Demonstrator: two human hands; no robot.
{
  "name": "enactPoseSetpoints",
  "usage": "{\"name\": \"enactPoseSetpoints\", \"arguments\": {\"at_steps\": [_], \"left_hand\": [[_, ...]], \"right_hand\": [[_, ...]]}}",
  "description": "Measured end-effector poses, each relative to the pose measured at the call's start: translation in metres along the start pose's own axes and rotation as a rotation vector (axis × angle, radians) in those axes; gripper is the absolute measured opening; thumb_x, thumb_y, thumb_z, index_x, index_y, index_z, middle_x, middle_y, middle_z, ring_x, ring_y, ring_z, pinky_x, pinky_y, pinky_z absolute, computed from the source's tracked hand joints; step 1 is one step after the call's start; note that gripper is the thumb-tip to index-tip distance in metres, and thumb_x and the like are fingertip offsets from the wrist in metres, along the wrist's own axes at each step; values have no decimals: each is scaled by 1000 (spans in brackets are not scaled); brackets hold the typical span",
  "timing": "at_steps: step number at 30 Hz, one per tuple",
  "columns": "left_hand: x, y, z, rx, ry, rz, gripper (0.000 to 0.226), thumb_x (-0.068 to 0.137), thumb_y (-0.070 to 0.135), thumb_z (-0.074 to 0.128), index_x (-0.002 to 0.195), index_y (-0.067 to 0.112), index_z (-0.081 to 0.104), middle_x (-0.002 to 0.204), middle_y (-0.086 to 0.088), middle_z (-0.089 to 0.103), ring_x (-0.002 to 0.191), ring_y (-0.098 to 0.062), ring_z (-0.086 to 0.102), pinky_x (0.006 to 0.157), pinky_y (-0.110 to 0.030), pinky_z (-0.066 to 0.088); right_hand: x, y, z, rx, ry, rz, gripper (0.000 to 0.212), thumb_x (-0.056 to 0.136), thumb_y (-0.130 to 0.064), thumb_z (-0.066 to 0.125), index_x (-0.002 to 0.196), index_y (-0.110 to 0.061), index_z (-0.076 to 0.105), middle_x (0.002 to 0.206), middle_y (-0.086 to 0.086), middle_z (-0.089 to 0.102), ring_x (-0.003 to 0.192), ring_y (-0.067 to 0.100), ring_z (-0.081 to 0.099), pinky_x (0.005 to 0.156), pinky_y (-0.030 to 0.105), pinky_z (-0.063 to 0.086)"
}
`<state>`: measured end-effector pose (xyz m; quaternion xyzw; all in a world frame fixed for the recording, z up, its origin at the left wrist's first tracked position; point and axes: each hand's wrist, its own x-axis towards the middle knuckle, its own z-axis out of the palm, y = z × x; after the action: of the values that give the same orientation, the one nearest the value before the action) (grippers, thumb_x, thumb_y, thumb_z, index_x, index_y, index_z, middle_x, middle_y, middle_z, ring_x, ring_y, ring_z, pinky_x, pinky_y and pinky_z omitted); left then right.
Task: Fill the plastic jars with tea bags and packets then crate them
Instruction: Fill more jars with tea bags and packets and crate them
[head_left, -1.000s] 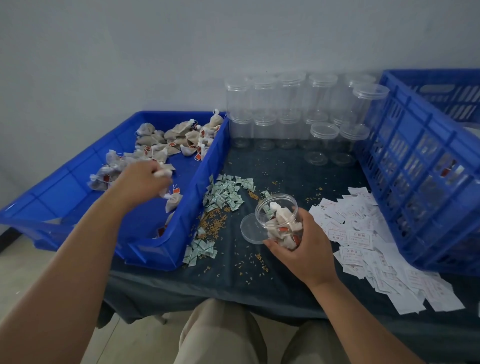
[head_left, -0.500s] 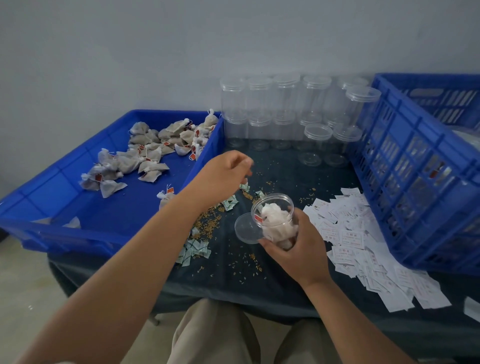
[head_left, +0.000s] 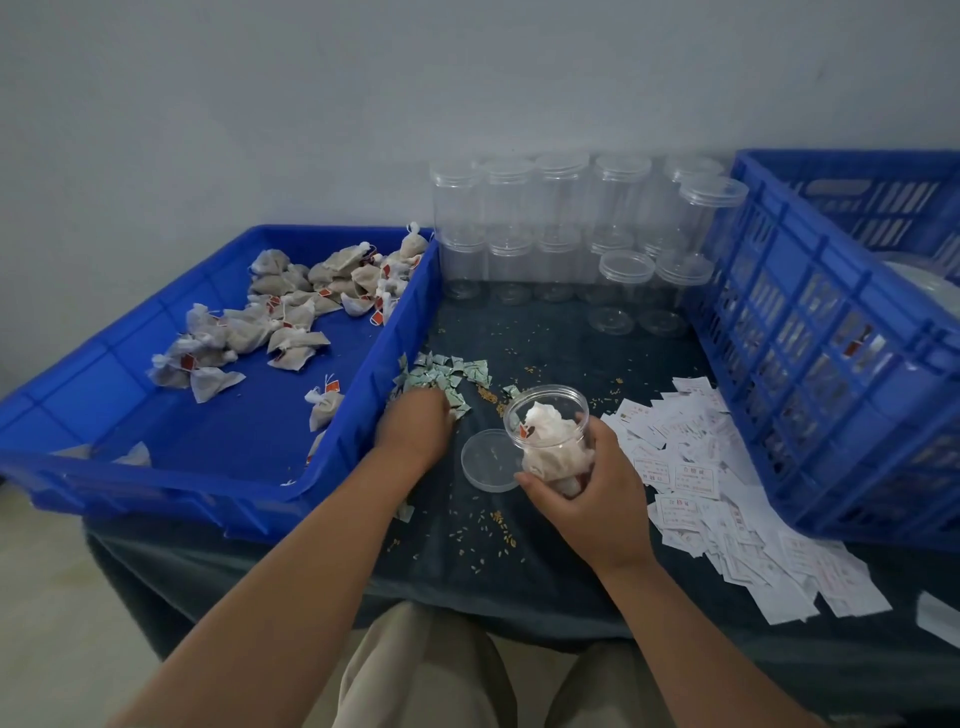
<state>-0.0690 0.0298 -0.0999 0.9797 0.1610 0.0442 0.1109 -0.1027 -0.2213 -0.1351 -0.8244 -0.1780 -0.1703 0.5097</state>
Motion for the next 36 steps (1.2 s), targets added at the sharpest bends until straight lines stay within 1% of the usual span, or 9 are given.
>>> {"name": "enactPoseSetpoints", "arguments": {"at_steps": [5,10,14,18,21,25,28,31,36], "left_hand": [[-19,20,-45,-510,181,59,18,107,36,57,106,30,73,84,11,74,76,-5,68,65,-30,55],[-55,56,-93,-826,-14,301,8,98,45,70,102,38,71,89,22,78,84,2,74,71,-21,59],[-76,78,-89,-598,-10,496,14,87,56,76,99,48,76,97,22,69,89,3,65,72,-15,49],[-74,97,-75,-548,-73,379,44,70,62,86,103,52,59,102,18,54,85,3,56,68,-19,40],[-71,110,-63,-422,-206,325,56,68,62,88,108,45,54,100,15,56,81,-1,56,63,-24,40],[-68,124,-48,-737,-258,233,37,82,69,75,102,42,61,90,16,66,76,6,61,59,-14,42],[-52,128,-36,-737,-91,154,19,102,52,58,97,35,65,83,19,68,81,-1,64,67,-24,43],[-36,131,-8,-410,-141,291,24,105,22,53,117,28,72,114,8,74,107,-16,68,86,-29,51],[-26,150,34,-126,-228,479,32,103,43,55,123,22,69,126,-7,62,120,-32,55,100,-43,49]], "right_hand": [[0,-4,-2,23,28,-9,83,70,-77,79,134,-32,51,116,-17,66,101,6,68,79,21,58],[0,-18,-11,121,81,-1,78,70,-90,71,131,-52,43,121,-33,62,109,-5,65,82,9,53],[-4,-21,-25,130,92,-25,82,72,-89,71,136,-47,44,121,-32,61,108,2,68,81,17,58],[-14,-14,-43,88,93,-52,95,73,-88,72,143,-28,51,125,-33,60,114,-3,65,88,11,54],[-22,-1,-58,30,74,-59,96,73,-83,76,141,-18,55,125,-17,65,114,3,66,90,20,58],[-26,14,-67,48,100,43,81,71,-67,85,136,-34,50,122,-27,65,110,-2,68,86,21,60],[-23,21,-67,96,221,176,78,72,-66,84,135,-31,53,112,-16,72,99,6,74,80,37,65],[-19,22,-66,84,345,217,66,74,-69,80,124,-35,53,106,-24,68,95,-1,70,77,27,61],[-17,24,-65,86,383,240,64,74,-68,80,121,-31,56,107,-25,67,95,-1,68,78,20,55]]}}
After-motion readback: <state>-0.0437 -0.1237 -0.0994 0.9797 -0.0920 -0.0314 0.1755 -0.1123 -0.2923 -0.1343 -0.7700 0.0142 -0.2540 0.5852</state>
